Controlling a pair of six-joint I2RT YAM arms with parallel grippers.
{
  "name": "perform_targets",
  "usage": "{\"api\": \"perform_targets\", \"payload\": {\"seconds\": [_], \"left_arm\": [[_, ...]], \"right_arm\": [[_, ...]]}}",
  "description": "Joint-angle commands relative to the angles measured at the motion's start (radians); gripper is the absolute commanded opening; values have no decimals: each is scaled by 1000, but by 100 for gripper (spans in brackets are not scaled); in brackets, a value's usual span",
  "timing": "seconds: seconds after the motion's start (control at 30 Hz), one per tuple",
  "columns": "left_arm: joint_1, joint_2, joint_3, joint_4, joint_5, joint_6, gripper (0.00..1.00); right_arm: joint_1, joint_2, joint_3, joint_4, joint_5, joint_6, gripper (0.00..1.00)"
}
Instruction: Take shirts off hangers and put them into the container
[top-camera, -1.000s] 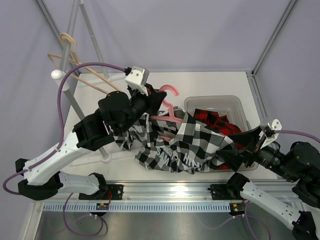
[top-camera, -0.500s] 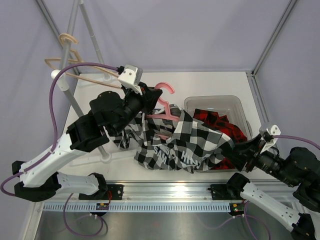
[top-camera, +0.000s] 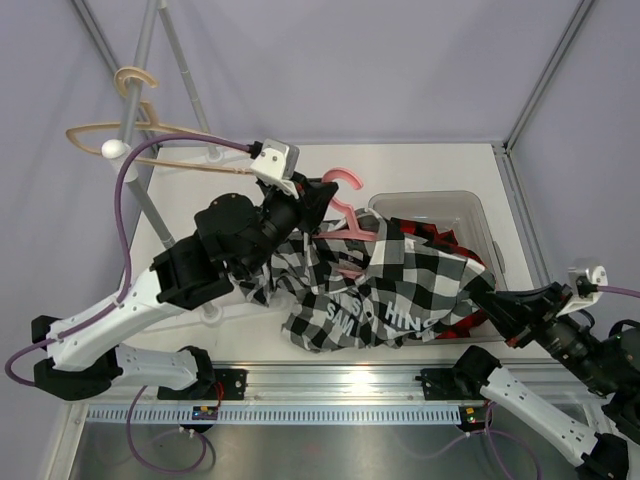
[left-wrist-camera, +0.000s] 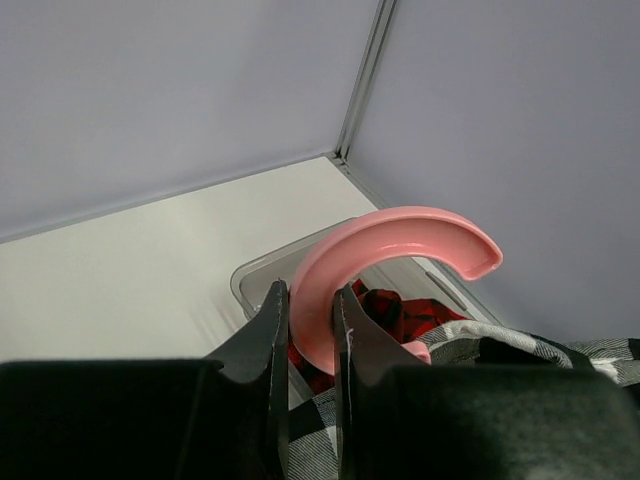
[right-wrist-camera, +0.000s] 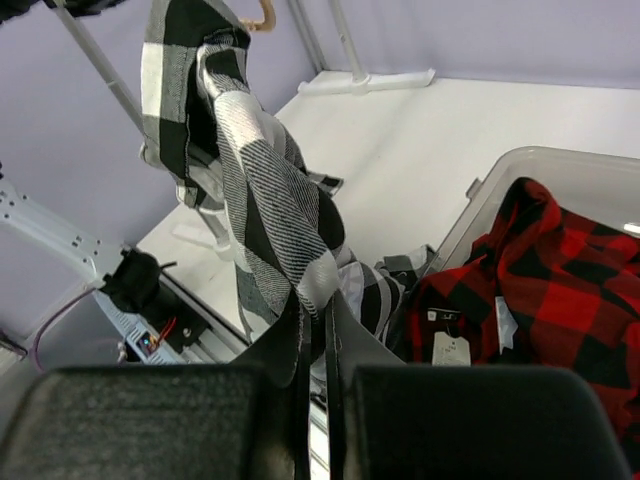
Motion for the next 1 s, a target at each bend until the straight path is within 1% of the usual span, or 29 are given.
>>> {"api": "perform_targets", "payload": {"seconds": [0.0, 0.07, 0.13, 0.17, 0.27, 0.47, 0.57, 0.67, 0.7, 0.77, 0.8, 0.87, 0.9, 0.97], "left_arm": [[32, -18, 1, 217, -275, 160, 0], [37, -7, 10, 252, -310, 233, 0], [45, 7, 30, 280, -307, 289, 0], [49, 10, 36, 288, -307, 298, 0], [74, 21, 71, 289, -295, 327, 0], [100, 29, 112, 279, -243, 330, 0], [100, 29, 143, 256, -211, 314, 0], [100, 9, 160, 208, -178, 275, 0], [100, -4, 152, 202, -148, 258, 0], [100, -59, 128, 188, -102, 226, 0], [100, -79, 108, 177, -71, 188, 0], [100, -144, 79, 154, -45, 140, 0], [100, -171, 33, 153, -17, 127, 0], [100, -241, -8, 148, 15, 82, 0]], "right_arm": [[-14, -30, 110, -52, 177, 17, 0], [-54, -11, 158, -104, 209, 0, 0], [-94, -4, 187, -128, 229, -21, 0], [-134, 3, 196, -150, 238, -39, 0], [-198, 10, 227, -184, 264, -83, 0], [-206, -54, 193, -167, 332, -101, 0], [-206, -89, 152, -176, 395, -77, 0], [-205, -143, 124, -158, 509, -38, 0], [-206, -152, 118, -153, 566, -29, 0], [-205, -157, 112, -155, 652, 12, 0], [-206, -155, 103, -147, 722, 25, 0], [-206, -155, 95, -135, 776, 34, 0], [-206, -146, 84, -121, 822, 40, 0], [-206, -129, 69, -106, 858, 36, 0]]}}
